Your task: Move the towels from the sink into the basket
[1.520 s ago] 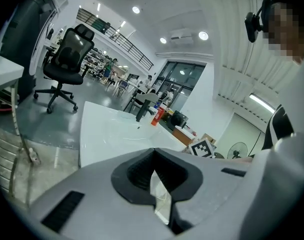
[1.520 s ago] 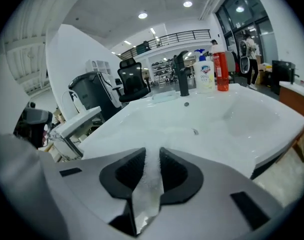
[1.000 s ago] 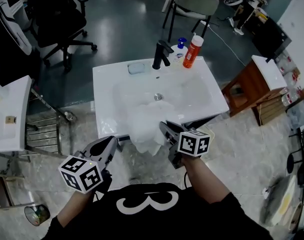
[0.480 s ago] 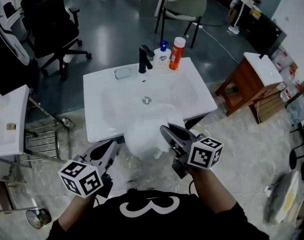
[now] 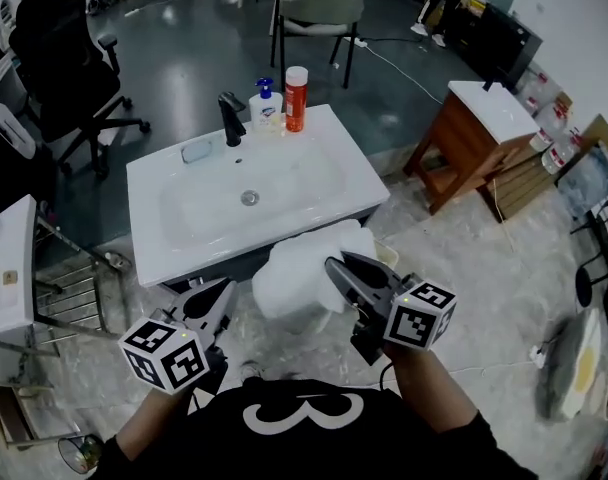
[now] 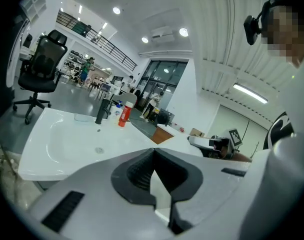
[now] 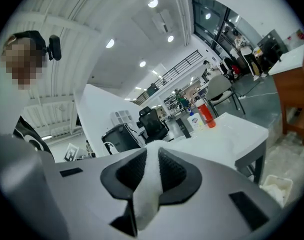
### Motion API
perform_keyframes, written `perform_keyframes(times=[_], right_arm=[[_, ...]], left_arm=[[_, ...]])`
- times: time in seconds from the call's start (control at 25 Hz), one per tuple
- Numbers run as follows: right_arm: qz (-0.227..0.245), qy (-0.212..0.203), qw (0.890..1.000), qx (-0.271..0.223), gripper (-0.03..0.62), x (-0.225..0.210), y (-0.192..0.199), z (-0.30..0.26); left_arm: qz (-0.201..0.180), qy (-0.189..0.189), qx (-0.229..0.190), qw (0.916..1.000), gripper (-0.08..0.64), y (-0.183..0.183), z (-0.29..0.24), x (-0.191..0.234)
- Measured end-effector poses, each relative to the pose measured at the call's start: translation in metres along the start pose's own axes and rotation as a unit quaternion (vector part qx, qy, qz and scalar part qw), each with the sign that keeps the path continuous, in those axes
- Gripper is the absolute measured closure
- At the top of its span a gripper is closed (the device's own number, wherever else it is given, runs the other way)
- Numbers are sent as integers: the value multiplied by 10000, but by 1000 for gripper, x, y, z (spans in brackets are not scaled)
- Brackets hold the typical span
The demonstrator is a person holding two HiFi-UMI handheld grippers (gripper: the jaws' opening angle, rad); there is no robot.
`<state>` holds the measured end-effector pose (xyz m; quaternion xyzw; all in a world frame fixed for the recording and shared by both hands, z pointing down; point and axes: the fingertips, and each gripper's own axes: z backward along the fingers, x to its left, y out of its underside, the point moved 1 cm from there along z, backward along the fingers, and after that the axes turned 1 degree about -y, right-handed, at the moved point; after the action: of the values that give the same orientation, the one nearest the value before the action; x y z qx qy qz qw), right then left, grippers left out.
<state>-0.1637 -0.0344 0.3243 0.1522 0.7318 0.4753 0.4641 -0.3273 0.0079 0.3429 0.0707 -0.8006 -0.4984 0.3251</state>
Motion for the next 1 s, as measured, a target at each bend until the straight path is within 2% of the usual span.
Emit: perform_keyframes(times=[0.24, 0.56, 1.0], right_arm=[[220, 357, 9991, -89, 522, -24, 0, 72], [180, 793, 9964, -259, 522, -59, 10, 153], [-48, 1688, 9856, -91, 522, -130, 30, 202]], left_arm=[[-239, 272, 164, 9992, 555, 20, -34, -58], [-431, 559, 256, 9972, 555, 48, -72, -116], [-492, 1026, 724, 9909, 555, 72, -141, -148]])
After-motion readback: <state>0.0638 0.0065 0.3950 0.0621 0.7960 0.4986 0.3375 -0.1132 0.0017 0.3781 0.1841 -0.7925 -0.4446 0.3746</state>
